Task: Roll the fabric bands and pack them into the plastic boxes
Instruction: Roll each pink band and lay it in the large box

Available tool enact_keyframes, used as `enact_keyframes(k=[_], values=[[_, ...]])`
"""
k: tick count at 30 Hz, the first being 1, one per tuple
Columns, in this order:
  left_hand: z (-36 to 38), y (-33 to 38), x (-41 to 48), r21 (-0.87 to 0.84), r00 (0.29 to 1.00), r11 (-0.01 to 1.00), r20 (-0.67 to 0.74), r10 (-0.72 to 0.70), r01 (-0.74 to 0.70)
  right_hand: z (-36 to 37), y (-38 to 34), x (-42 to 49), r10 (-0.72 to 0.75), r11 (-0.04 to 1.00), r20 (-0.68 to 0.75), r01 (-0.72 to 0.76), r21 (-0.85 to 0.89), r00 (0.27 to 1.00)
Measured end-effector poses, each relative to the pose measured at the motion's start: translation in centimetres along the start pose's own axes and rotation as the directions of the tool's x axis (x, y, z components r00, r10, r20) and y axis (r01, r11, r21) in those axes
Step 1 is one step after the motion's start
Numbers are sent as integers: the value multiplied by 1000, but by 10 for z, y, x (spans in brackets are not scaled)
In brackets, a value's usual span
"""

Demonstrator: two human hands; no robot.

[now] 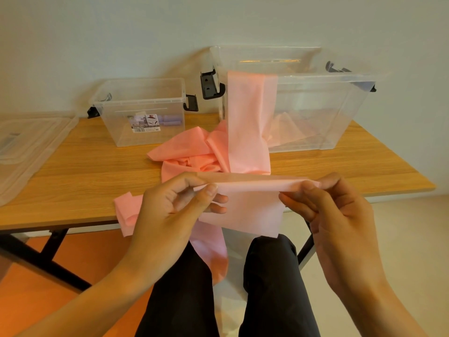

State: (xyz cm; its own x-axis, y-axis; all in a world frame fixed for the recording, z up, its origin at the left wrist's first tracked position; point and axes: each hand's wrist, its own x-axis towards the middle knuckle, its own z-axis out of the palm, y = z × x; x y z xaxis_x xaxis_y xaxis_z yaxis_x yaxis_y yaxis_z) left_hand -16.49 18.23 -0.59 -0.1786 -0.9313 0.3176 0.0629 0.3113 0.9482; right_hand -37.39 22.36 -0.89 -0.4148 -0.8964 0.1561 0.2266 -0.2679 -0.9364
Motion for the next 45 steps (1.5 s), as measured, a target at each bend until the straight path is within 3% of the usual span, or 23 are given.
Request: enact_keyframes(k=[5, 11, 23, 35, 40, 45], values=[[2, -12, -14, 2, 1000, 1000, -31, -7, 7, -4, 10, -9, 52, 997, -22, -51, 65, 998], [4, -25, -21, -65, 991, 993, -85, -105, 100, -8, 22, -17, 98, 995, -77, -96, 25, 992], [9, -19, -19, -140, 990, 989, -126, -61, 43, -1, 11, -21, 11, 996, -56, -17, -91, 998], [8, -20, -17, 0, 993, 1000, -120, 0, 0, -3, 15, -26, 55, 998, -81, -58, -38, 995], [7, -15, -14, -27, 994, 999, -105, -20, 18, -5, 14, -27, 67, 996, -67, -71, -57, 995], [5, -14, -14, 9, 995, 1000, -96, -6, 7, -7, 13, -29, 12, 996, -61, -17, -86, 998]])
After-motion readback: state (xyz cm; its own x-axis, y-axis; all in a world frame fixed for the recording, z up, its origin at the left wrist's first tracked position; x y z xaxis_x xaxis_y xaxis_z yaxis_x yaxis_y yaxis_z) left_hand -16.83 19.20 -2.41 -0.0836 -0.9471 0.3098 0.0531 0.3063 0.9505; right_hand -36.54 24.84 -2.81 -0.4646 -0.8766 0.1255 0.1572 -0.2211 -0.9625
